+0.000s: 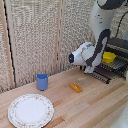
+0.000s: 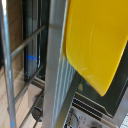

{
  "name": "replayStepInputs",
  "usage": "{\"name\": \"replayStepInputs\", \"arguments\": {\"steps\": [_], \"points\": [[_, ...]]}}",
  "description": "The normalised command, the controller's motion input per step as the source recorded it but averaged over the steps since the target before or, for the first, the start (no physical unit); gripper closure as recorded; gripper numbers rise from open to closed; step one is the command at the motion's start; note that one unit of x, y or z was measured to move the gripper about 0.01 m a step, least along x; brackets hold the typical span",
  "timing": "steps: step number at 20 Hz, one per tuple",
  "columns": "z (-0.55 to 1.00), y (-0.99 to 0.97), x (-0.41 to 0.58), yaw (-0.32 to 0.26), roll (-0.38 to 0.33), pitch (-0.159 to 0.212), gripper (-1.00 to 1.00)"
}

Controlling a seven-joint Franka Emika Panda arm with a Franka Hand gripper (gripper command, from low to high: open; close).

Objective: Please reach out your grabber to the yellow dish. Tenderly grip the yellow dish using your grabber. Set the yellow dish on the baking sheet. Posit your grabber on the rim of the baking sheet carrying the yellow dish. Mindfully slide the baking sheet with the yellow dish into the oven. Let go of your grabber's hold on the baking sheet's edge when it is entirely in the oven.

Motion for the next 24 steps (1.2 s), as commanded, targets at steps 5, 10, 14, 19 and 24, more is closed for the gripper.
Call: {"name": "replayStepInputs", "arguments": {"steps": [5, 10, 14, 19, 24], "points": [[0.01, 0.01, -0.026, 0.001, -0.089, -0.008, 1.00], [-0.03, 0.03, 0.025, 0.000, -0.065, 0.000, 1.00], [-0.05, 0.00, 0.051, 0.000, -0.047, 0.006, 1.00], [0.01, -0.12, 0.007, -0.032, 0.074, -0.003, 1.00], [0.64, -0.44, 0.000, -0.064, 0.166, -0.084, 1.00]]}}
